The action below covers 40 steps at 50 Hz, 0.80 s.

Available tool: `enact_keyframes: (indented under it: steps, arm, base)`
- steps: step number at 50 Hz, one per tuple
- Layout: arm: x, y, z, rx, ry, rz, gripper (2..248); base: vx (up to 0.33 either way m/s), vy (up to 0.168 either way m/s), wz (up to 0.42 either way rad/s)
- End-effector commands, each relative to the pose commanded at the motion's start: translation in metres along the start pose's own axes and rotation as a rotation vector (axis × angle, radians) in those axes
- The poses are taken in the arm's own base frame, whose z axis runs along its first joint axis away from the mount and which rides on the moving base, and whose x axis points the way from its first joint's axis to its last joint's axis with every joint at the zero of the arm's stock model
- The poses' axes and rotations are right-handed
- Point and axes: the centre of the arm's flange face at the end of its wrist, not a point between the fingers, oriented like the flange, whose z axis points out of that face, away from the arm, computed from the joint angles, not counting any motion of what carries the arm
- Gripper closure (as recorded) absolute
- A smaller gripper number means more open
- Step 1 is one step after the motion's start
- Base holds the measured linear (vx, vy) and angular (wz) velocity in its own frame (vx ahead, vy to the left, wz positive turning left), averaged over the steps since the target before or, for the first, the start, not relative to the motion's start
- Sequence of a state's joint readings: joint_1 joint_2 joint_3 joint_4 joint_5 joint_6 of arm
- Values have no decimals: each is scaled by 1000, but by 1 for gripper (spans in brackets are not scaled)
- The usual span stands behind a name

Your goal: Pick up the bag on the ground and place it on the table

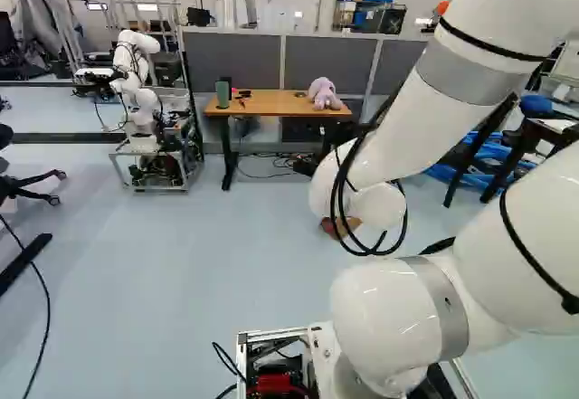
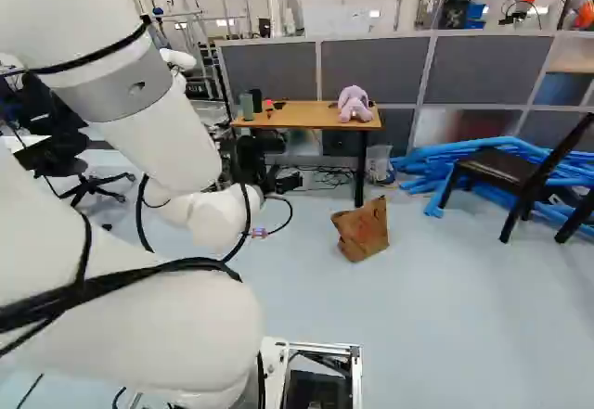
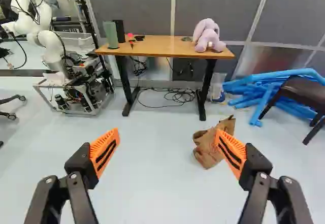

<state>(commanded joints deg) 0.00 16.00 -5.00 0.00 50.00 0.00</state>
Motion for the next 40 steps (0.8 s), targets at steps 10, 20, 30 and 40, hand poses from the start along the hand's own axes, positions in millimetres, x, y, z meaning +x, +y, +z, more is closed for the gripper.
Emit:
enact_keyframes:
  steps: [10, 20, 30, 40]
  arm:
    - [0, 0, 0, 0, 0, 0, 3]
    - [0, 0, 0, 0, 0, 0, 3]
    - [0, 0, 0, 0, 0, 0, 3]
    - [0, 0, 0, 0, 0, 0, 3]
  base:
    - [56, -103, -40]
    - [140, -13, -23]
    - [69, -1, -7]
    - [34, -1, -2]
